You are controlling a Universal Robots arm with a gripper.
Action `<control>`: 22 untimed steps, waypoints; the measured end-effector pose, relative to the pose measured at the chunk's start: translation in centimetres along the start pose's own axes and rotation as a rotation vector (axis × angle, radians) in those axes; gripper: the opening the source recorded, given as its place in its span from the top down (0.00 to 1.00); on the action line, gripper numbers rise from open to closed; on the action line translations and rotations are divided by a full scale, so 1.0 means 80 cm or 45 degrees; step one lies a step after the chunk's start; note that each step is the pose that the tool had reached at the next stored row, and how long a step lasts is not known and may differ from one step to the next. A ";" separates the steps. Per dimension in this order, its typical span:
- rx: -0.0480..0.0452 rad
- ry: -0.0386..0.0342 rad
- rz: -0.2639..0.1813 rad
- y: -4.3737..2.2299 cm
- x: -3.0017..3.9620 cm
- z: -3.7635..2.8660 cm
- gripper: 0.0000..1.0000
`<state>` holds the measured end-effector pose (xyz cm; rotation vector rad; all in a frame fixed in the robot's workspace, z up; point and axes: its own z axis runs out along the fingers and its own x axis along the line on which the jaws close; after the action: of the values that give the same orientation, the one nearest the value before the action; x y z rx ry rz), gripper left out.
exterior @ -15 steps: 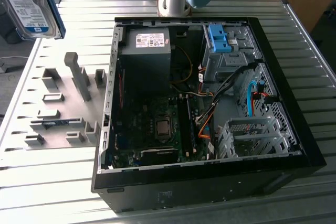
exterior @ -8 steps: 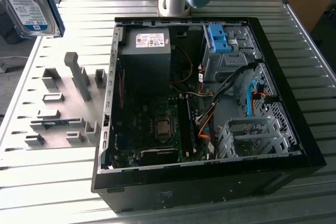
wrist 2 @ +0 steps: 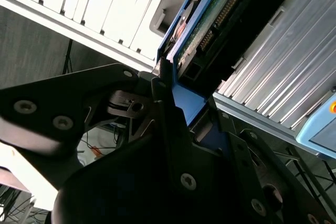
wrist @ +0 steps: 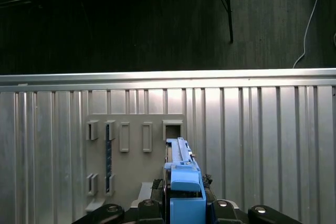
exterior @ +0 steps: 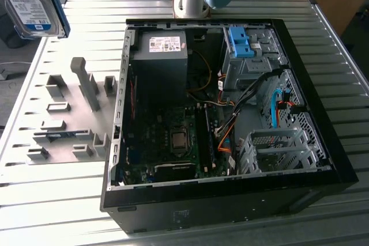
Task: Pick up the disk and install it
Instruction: 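Pick up the disk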
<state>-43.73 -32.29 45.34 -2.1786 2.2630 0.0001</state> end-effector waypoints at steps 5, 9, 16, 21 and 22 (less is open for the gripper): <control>0.000 0.0000 0.000 0.0000 0.0000 -0.0070 0.64; 0.000 0.0000 0.000 0.0000 0.0000 -0.0117 0.64; 0.000 0.0001 0.000 0.0000 0.0000 -0.0199 0.64; 0.000 0.0000 0.000 0.0000 0.0000 -0.0284 0.64; 0.000 0.0000 0.000 0.0000 0.0000 -0.0302 0.64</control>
<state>-43.73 -32.28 47.76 -2.1786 2.2630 0.0001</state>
